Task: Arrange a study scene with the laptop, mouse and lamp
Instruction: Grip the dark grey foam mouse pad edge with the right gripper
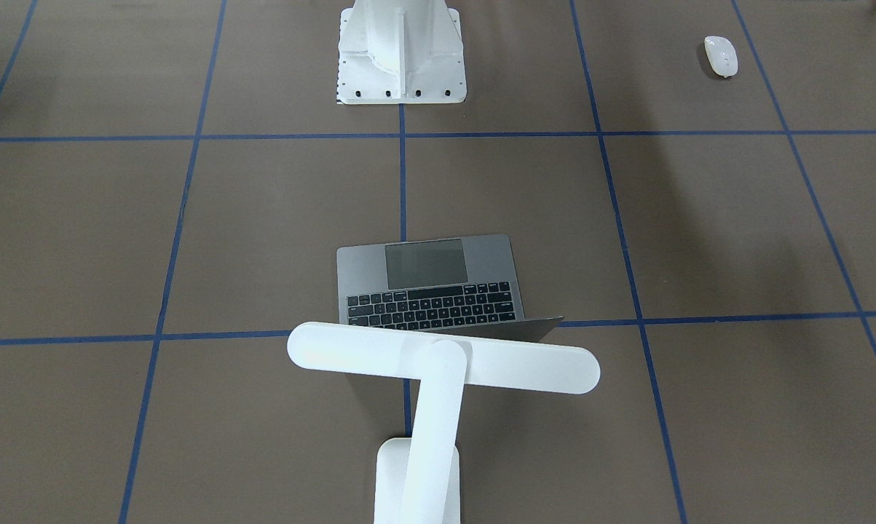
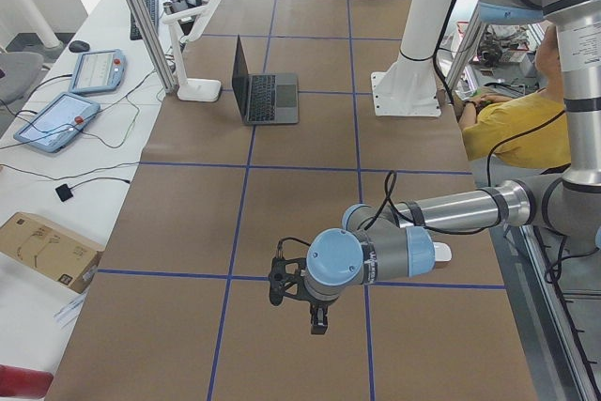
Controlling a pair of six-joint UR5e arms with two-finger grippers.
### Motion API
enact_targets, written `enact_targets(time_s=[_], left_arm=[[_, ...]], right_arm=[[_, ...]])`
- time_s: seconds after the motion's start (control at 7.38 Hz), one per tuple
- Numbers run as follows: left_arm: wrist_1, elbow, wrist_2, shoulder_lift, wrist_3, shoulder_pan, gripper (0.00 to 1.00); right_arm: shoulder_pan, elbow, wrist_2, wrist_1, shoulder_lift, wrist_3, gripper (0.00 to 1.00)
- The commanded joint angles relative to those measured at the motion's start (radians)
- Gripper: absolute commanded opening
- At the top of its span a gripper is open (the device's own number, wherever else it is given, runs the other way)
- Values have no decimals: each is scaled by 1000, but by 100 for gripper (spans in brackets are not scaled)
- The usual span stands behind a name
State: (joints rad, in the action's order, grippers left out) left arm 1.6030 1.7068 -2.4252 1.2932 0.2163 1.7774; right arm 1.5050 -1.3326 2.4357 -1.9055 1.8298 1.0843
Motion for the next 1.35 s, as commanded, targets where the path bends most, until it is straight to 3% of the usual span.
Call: enact_targets(time_s=[0.0,0.41,0.68,0.81,1.08,1.22], left_arm=[[-2,-3,0,0,0,-1,100],[-2,-12,-6,0,-2,-1,100],[-3,-12,-6,0,-2,-1,100],[-3,-13,-6,0,-2,-1,100],[-6,-15,-6,0,-3,-1,100],[-8,-16,-6,-2,-5,-1,100]], right_arm=[[1,-77,5,-6,-1,38,0],[4,-249,-4,-3,-45,215,0],[62,-261,-1,5,-134,215,0],[69,-331,0,8,-138,259,0],[52,-456,3,28,-161,507,0],[29,-459,6,69,-182,540,0]])
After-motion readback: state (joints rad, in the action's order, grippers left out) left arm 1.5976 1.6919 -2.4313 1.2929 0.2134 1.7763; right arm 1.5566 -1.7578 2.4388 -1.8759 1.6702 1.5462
